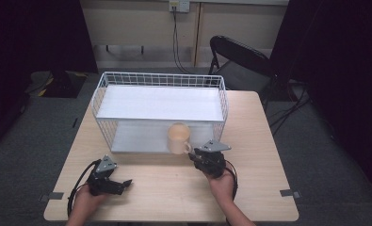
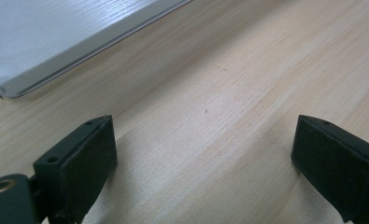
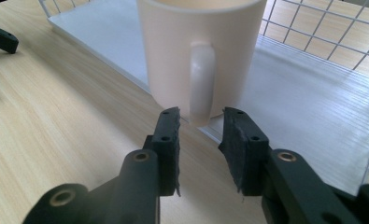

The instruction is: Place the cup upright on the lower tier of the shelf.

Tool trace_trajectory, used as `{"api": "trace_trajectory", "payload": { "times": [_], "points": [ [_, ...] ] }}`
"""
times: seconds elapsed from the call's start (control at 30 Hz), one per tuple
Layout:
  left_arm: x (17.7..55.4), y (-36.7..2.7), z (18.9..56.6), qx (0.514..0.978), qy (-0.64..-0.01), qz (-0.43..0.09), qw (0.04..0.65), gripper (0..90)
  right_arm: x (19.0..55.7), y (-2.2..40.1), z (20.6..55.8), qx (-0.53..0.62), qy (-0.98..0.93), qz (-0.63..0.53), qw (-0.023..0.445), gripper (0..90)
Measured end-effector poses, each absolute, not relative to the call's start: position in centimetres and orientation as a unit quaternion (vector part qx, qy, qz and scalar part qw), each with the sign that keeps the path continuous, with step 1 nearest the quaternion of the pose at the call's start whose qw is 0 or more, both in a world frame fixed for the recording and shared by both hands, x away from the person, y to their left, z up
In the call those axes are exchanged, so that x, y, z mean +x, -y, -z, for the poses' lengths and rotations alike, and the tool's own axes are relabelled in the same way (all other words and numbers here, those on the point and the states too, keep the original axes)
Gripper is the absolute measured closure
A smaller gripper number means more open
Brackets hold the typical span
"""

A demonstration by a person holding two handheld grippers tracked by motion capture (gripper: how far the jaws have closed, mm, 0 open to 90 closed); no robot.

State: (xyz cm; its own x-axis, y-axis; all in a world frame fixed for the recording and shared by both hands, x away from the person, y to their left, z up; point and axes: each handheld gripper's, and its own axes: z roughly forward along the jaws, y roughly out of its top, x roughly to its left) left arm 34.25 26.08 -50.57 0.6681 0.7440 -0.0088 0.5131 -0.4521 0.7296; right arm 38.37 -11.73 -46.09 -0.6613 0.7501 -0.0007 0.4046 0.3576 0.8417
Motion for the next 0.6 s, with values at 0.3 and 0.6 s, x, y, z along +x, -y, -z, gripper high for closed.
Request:
{"api": "trace_trajectory", "payload": {
  "times": [0.3, 0.6],
  "points": [
    [34.3, -26.1, 50.6, 0.837, -0.375, -0.158, 0.365, 6.3, 38.9, 10.6, 46.2, 0.359, -0.803, -0.433, 0.195, 78.6],
    [34.2, -26.1, 50.6, 0.837, -0.375, -0.158, 0.365, 6.3, 39.6, 9.7, 46.2, 0.359, -0.802, -0.431, 0.203, 79.3]
  ]
}}
